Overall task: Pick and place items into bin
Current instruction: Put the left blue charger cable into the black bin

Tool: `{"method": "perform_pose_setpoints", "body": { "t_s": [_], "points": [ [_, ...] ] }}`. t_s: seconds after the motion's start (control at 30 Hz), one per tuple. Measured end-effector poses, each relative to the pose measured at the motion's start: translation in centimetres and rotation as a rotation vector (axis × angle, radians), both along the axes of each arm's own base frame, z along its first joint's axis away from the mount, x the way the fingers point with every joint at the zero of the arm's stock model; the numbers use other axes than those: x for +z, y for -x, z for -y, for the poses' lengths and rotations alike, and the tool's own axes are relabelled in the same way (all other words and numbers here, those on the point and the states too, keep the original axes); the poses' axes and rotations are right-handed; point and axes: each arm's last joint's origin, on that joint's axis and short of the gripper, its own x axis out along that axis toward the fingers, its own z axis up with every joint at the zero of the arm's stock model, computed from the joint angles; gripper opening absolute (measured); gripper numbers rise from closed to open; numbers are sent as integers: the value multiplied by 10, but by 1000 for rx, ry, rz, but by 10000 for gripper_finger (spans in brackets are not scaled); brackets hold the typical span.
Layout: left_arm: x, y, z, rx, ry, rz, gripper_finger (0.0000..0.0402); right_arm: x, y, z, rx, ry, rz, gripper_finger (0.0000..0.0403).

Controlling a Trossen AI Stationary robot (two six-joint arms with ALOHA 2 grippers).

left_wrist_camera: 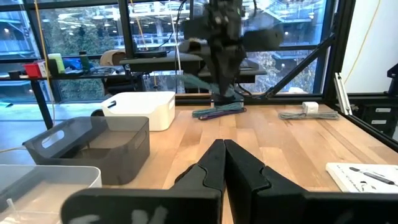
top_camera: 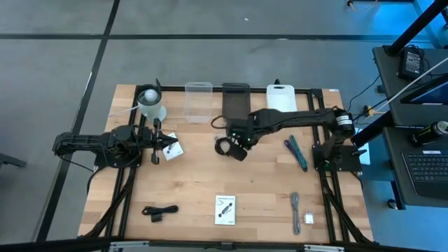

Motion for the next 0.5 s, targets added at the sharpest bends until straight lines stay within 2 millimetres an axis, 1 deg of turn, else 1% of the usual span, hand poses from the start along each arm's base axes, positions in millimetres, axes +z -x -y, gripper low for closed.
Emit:
{"method": "perform_pose_setpoints", "body": {
  "t_s": [0.17,0.27,0.5],
  "points": [
    [0,0,0,0,0,0,2,18,3,6,-50,-6,113,13],
    [0,0,0,0,0,0,2,25,4,7,-64,-9,157,13],
    [0,0,0,0,0,1,2,29,5,9,-71,-10,182,12]
  ]
}}
